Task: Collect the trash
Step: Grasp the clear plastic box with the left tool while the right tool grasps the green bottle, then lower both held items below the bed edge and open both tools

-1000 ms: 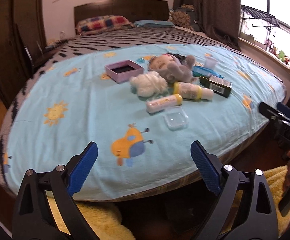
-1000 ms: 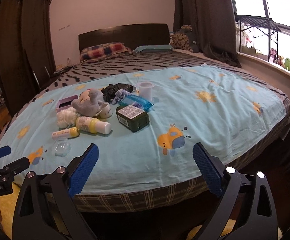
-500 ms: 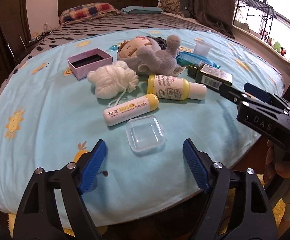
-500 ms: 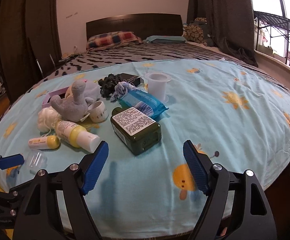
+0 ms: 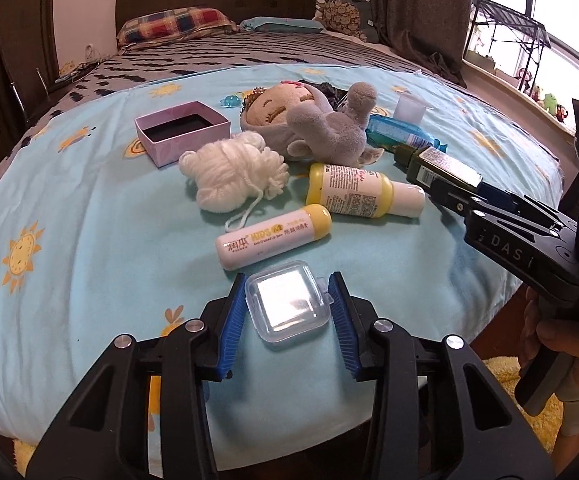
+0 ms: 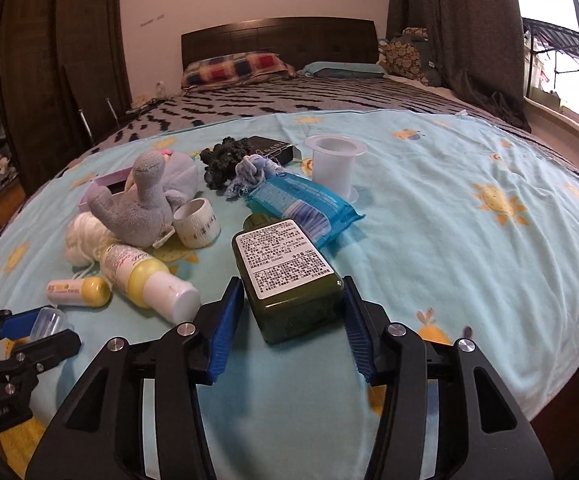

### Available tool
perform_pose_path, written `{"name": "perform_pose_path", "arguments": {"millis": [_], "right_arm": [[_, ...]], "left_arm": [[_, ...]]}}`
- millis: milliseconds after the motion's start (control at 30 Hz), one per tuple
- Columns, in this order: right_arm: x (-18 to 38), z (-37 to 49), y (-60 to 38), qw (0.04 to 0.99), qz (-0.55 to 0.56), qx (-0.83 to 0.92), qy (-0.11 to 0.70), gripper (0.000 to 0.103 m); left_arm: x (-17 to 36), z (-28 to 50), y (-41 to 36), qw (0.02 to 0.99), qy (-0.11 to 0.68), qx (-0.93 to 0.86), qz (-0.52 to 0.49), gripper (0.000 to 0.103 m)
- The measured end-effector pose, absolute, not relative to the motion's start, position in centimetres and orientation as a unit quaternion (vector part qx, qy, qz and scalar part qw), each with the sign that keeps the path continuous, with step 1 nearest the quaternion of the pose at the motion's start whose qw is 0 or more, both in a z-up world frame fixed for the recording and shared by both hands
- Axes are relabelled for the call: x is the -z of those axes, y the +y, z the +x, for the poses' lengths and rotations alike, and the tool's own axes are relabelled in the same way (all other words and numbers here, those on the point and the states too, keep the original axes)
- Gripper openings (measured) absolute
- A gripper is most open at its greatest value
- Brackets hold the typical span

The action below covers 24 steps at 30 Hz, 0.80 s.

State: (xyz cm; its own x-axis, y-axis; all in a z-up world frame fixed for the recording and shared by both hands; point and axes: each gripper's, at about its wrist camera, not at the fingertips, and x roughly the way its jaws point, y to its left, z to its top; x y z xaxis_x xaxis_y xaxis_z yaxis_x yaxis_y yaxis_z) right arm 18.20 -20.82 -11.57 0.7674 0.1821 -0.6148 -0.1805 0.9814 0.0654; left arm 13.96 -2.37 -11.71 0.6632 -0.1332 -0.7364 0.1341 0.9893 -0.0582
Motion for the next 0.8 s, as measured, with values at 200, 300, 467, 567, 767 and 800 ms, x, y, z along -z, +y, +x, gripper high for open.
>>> {"name": "perform_pose_path", "arguments": {"millis": [200, 300, 467, 567, 767, 800], "right_arm": [[10.2, 14.4, -22.2, 0.944, 0.004, -0.078, 0.319, 0.049], [9.3, 11.8, -23.0, 0.946, 0.013, -0.075, 0.314, 0.048], [8.9, 6.9, -23.9, 0.946, 0.017, -0.071, 0.316, 0.048], [9.6, 4.4, -24.4, 0.943, 0.018, -0.069, 0.325, 0.048], [13.2, 2.0, -24.1, 0.92, 0.018, -0.08, 0.383, 0.048], [13.8, 1.9, -24.0, 0.916, 0.02, -0.081, 0.392, 0.048]], "left_arm": [[10.7, 11.5, -2.5, 0.919, 0.385, 0.088, 0.007, 0.039], [10.0, 9.5, -2.8, 0.922, 0.374, 0.101, 0.003, 0.039], [9.7, 6.3, -3.7, 0.919, 0.372, 0.13, -0.004, 0.039], [10.1, 4.7, -4.0, 0.914, 0.379, 0.143, -0.008, 0.039], [12.8, 2.8, -5.6, 0.894, 0.416, 0.165, -0.001, 0.039], [13.6, 2.7, -5.9, 0.89, 0.425, 0.166, 0.003, 0.039]]}}
